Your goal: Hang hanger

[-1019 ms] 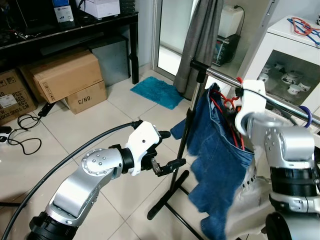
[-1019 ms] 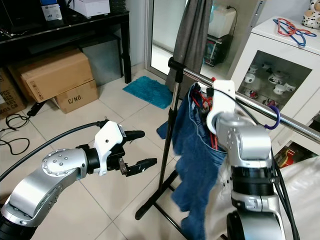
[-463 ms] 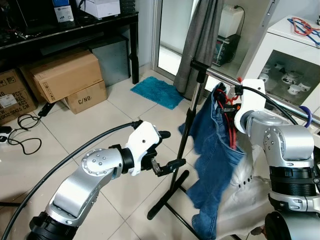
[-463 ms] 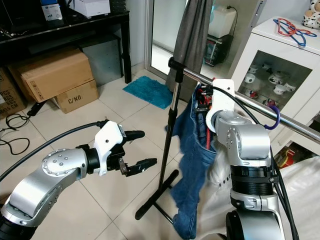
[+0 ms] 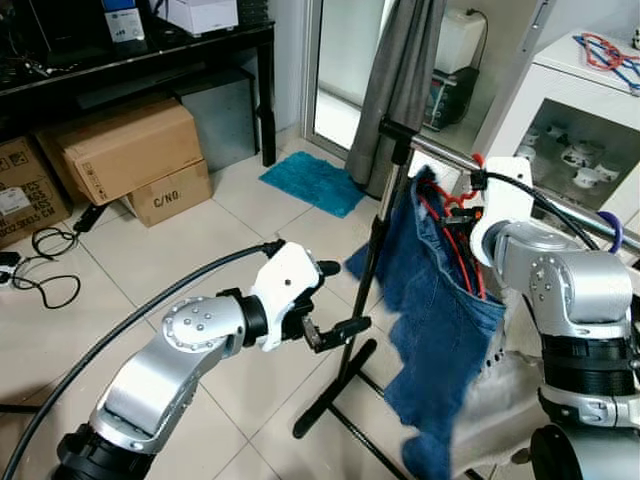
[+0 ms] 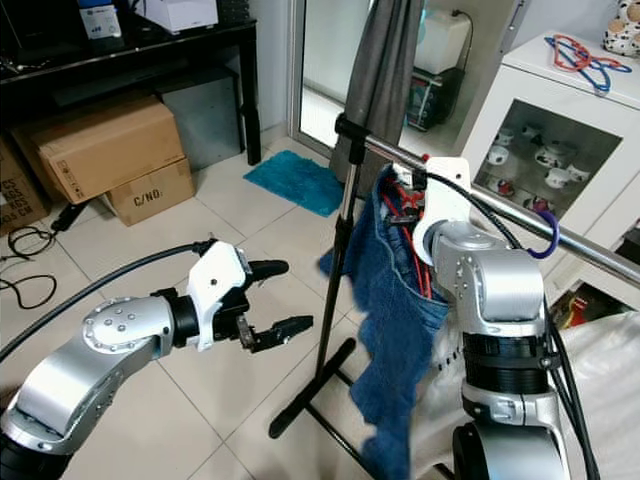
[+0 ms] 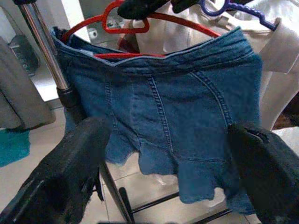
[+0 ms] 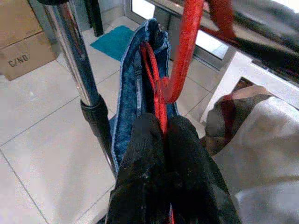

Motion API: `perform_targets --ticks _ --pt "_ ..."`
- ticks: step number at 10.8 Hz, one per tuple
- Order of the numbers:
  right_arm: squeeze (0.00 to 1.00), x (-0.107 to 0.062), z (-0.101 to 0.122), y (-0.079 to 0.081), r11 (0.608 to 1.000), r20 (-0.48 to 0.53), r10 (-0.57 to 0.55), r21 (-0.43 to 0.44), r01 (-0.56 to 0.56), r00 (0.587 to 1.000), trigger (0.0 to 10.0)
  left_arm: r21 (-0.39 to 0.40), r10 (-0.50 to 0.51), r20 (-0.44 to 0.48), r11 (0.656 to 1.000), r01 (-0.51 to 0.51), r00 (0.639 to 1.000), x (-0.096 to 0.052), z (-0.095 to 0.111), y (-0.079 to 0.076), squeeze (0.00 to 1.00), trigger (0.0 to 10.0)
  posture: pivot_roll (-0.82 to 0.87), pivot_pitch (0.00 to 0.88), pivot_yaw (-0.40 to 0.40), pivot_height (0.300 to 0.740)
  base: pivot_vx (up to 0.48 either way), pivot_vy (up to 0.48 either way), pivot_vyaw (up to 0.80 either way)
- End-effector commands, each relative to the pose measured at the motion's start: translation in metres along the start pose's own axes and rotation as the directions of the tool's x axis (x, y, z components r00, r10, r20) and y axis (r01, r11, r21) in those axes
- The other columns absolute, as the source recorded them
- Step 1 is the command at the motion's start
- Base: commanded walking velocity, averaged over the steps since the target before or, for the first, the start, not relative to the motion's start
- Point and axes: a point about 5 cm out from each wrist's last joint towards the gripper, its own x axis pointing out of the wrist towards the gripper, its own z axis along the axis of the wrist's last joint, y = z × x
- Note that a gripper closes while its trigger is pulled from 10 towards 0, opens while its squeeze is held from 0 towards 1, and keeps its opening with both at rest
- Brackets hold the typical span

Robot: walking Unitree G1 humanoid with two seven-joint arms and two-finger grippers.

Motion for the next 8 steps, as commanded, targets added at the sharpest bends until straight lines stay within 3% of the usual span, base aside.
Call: perform_targets --ticks 1,5,8 --pt "0.00 -0.005 0.005 -0.003 1.000 0.036 -0.010 0.007 0.009 0.999 0.0 0.017 -0.003 -0.005 1.000 0.003 1.000 0.000 0.001 -0.002 0.38 10.0 0.00 0.000 -0.071 0.740 0.000 0.000 0.00" --pt "0.00 -0.020 0.019 -0.001 0.999 0.169 0.030 0.032 -0.036 0.985 0.0 0.008 0.049 0.014 0.999 -0.049 0.999 0.000 0.003 0.003 0.38 10.0 0.00 0.000 -0.072 0.740 0.000 0.000 0.00" --pt "0.00 -0.040 0.017 -0.001 0.995 0.221 0.082 0.029 -0.091 0.972 0.0 -0.034 0.112 0.023 0.993 -0.111 0.993 -0.006 0.000 0.002 0.38 10.0 0.00 0.000 -0.067 0.740 0.000 0.000 0.00"
